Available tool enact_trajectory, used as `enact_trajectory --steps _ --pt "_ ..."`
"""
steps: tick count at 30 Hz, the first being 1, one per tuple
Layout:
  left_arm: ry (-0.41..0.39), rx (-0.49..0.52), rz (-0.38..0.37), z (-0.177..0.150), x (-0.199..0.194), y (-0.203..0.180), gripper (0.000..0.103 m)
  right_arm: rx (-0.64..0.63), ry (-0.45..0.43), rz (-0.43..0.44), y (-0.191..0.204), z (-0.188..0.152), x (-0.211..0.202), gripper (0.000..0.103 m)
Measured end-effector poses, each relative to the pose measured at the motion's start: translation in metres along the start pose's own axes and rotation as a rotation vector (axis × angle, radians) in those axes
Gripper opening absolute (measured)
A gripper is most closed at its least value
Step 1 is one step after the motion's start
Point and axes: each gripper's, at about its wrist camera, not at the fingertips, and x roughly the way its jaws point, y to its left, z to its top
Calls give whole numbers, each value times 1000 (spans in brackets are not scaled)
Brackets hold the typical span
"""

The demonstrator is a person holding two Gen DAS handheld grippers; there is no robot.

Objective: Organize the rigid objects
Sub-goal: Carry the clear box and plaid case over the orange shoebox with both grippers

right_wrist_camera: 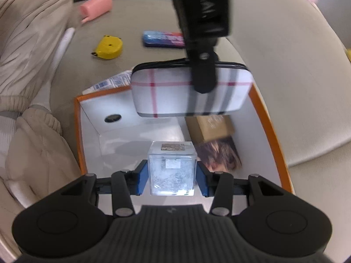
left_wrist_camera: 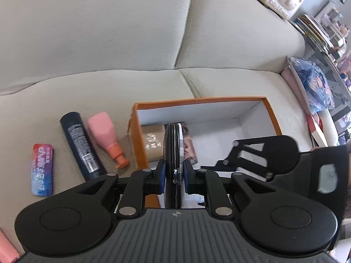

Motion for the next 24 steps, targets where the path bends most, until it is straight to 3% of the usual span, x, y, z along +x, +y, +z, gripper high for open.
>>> enact_trajectory --steps 10,16,21,24 --pt "6 -33 -1 7 -1 12 18 -129 -17 31 -3 33 35 47" --pt "3 -60 -15 7 -1 21 18 -177 -36 -17 2 33 48 47" --pt "-4 -55 -15 6 -1 19 18 -125 -37 -53 -2 22 39 59" --pt "-6 -50 -14 5 -2 19 18 -21 -27 -42 -12 15 30 60"
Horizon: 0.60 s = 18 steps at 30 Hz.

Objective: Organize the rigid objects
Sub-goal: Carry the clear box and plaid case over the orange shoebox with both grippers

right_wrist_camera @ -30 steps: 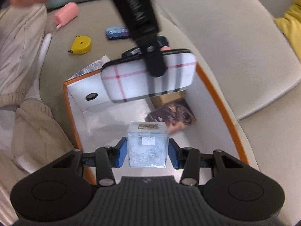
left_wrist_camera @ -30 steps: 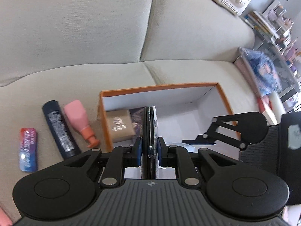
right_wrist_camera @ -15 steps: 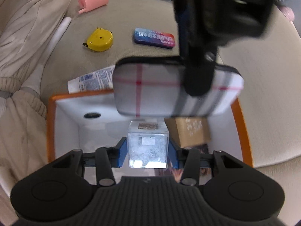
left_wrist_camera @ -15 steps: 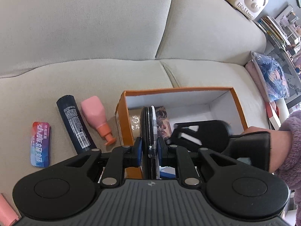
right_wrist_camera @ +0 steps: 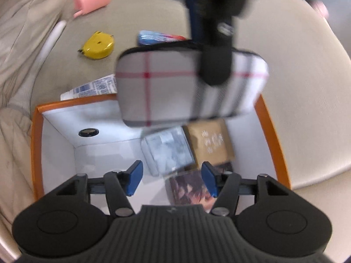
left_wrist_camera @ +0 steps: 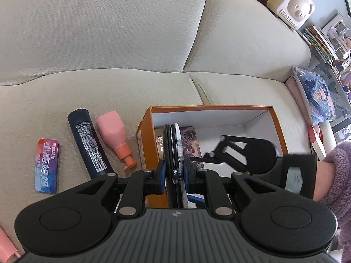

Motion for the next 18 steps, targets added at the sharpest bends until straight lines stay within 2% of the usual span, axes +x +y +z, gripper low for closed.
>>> enact_trajectory --steps 2,3,5,12,15,18 --pt "0 4 2 0 0 -1 18 96 24 24 -10 -7 -2 56" --pt "0 4 3 0 0 -1 18 140 29 40 -13 -10 -1 45" --pt "1 4 6 0 0 -2 18 245 36 91 -21 -16 1 32" --pt "6 10 19 1 1 -6 18 506 31 175 -36 -17 11 29" --pt "8 11 20 1 3 -6 18 650 38 183 -48 -22 16 17" --pt "12 16 21 1 5 -8 18 828 24 214 -60 -34 18 15"
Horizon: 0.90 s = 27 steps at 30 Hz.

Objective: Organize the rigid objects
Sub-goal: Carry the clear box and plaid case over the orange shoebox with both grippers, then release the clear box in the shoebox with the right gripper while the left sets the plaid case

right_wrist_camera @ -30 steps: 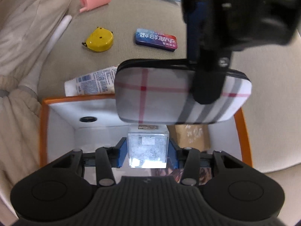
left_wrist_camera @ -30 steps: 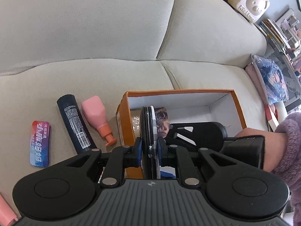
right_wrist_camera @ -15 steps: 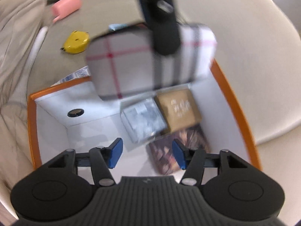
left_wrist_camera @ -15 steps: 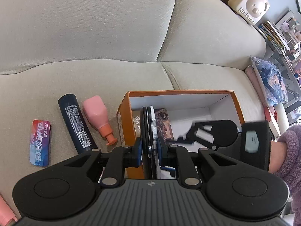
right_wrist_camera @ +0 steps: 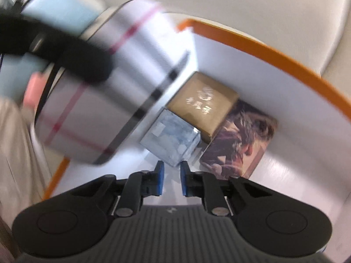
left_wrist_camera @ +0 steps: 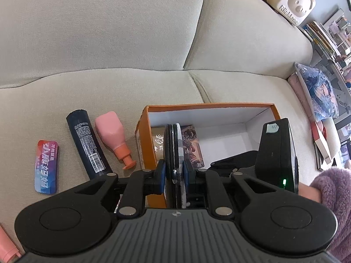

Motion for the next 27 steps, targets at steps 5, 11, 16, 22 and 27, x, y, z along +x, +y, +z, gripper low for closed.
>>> enact_trajectory --steps 5,11,16,22,27 --pt "-4 -9 -20 2 6 -5 18 95 -41 -9 -8 -10 -12 21" --pt "1 -52 -91 9 31 -23 18 50 -96 -97 -23 -28 -62 26" --pt "20 -82 -130 15 77 -48 18 -28 -60 -270 -40 -40 -76 31" --pt "50 -150 -171 25 124 -59 18 -69 -25 -316 -66 -46 -81 31" --pt "72 -178 -164 28 151 -60 17 -90 5 -312 -75 -45 -78 42"
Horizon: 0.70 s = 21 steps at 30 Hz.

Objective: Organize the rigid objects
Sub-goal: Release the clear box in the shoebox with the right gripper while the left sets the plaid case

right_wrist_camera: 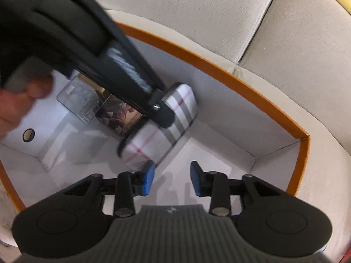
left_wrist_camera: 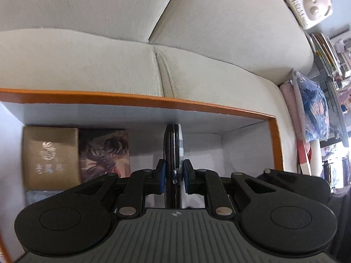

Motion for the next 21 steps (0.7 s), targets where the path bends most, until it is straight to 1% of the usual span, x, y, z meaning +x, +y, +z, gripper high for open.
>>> enact_trajectory --steps 4,7,10,12,13,16,19,21 --pt "6 -26 9 -1 9 6 18 5 13 24 2 1 10 45" --pt "17 -1 41 1 9 3 20 19 18 46 -1 1 13 45" --pt "24 70 127 2 6 -10 22 23 22 53 -1 1 16 45" --pt "16 120 204 2 4 -19 24 26 24 50 -2 1 16 45" --pt "13 135 214 2 3 -21 25 28 25 50 -2 1 15 45" --pt "16 132 182 4 -5 -22 27 32 20 57 -2 0 11 51" --pt "-3 146 182 3 -19 -24 27 19 24 71 1 0 9 55" --pt "-15 155 188 2 -32 -22 27 4 33 70 3 3 15 61"
